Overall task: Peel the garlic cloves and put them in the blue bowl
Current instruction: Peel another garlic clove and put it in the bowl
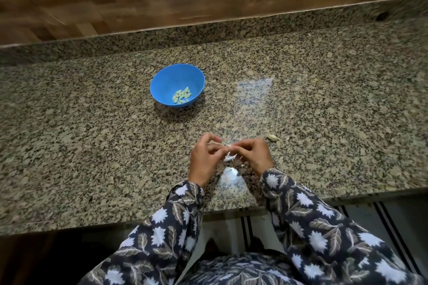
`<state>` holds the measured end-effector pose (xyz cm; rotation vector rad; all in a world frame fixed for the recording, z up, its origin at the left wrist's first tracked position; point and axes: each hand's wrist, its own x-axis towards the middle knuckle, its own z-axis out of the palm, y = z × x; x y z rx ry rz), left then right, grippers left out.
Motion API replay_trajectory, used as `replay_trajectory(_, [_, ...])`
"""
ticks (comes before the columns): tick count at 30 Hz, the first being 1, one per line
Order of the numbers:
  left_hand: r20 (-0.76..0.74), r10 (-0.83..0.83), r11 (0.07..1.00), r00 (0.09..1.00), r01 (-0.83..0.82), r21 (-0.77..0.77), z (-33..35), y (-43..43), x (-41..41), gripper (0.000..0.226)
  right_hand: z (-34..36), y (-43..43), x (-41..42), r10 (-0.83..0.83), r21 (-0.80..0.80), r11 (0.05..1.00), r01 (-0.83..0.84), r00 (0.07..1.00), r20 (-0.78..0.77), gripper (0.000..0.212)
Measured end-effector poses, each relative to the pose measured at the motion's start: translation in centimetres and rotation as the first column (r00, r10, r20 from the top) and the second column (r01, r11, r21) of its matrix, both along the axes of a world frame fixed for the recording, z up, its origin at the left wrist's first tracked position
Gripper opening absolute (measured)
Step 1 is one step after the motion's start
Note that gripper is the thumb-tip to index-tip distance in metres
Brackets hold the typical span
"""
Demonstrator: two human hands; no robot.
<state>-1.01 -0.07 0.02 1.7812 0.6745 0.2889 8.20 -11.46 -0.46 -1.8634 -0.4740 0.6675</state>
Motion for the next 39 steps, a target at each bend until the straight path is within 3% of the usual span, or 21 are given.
replay_trajectory(3, [0.027, -0.081, 0.975, 0.996, 0.074, 0.209, -0.3, 0.1, -0.2, 0.034, 0.5, 0.1, 0.2, 0.043, 0.025, 0.999, -0.042, 0.996, -0.075, 0.011])
replay_trajectory(7, [0.036, -0.156, 0.915, 0.987, 0.13, 0.382, -0.4, 0.4, -0.5, 0.027, 0.3, -0.3, 0.2, 0.116, 0.044, 0.993, -0.113, 0.989, -0.088, 0.014])
replay_trajectory(11, [-0.011, -0.17, 0.891, 0.985, 0.159, 0.425, -0.4, 0.4, -0.5, 0.019, -0.2, -0.4, -0.1, 0.059, -0.047, 0.997, -0.055, 0.996, 0.074, 0.019])
replay_trajectory(13, [-0.052, -0.119, 0.957, 0.991, 0.129, 0.261, -0.3, 0.3, -0.3, 0.015, -0.2, -0.4, -0.4, 0.106, -0.118, 0.99, -0.076, 0.958, 0.266, 0.023])
replay_trajectory(15, [-0.048, -0.024, 0.995, 0.999, 0.019, -0.102, -0.1, 0.3, 0.1, 0.017, -0.3, -0.5, -0.6, 0.107, -0.109, 0.991, -0.071, 0.922, 0.372, 0.025])
replay_trajectory(16, [-0.056, 0.024, 0.961, 0.998, -0.039, -0.274, 0.1, 0.3, 0.2, 0.018, -0.3, -0.5, -0.7, 0.085, -0.086, 0.995, -0.056, 0.925, 0.372, 0.025])
replay_trajectory(20, [-0.103, 0.064, 0.736, 0.993, -0.116, -0.667, 1.1, 0.8, 0.1, 0.015, -0.2, -0.5, -0.6, 0.013, 0.005, 1.0, -0.014, 0.981, 0.191, 0.022])
replay_trajectory(24, [-0.103, 0.061, 0.643, 0.993, -0.118, -0.757, 1.1, 1.1, -0.1, 0.015, -0.2, -0.3, -0.3, -0.017, 0.153, 0.988, 0.023, 0.999, -0.042, 0.018])
replay_trajectory(26, [-0.107, 0.036, 0.68, 0.994, -0.103, -0.726, 0.9, 1.0, -0.1, 0.019, -0.4, -0.3, -0.2, -0.02, 0.124, 0.992, 0.022, 1.0, -0.017, 0.018])
replay_trajectory(30, [-0.095, -0.016, 0.915, 0.995, -0.024, -0.403, 1.2, 0.6, 0.0, 0.013, -0.4, -0.5, -0.3, -0.009, -0.009, 1.0, 0.011, 0.991, 0.135, 0.021])
replay_trajectory(36, [-0.101, -0.122, 0.992, 0.987, 0.119, -0.037, 1.1, 0.6, 0.2, 0.009, -0.7, -0.7, -0.1, -0.011, -0.028, 1.0, 0.015, 0.99, 0.139, 0.019])
replay_trajectory(37, [-0.104, -0.116, 0.993, 0.988, 0.115, -0.017, 1.1, 0.6, 0.3, 0.012, -0.7, -0.6, -0.1, -0.013, -0.011, 1.0, 0.014, 0.994, 0.108, 0.019])
replay_trajectory(39, [-0.089, -0.037, 0.986, 0.995, 0.021, -0.166, 0.9, 0.6, 0.3, 0.017, -0.7, -0.5, -0.2, -0.04, 0.069, 0.997, 0.042, 0.998, -0.043, 0.02])
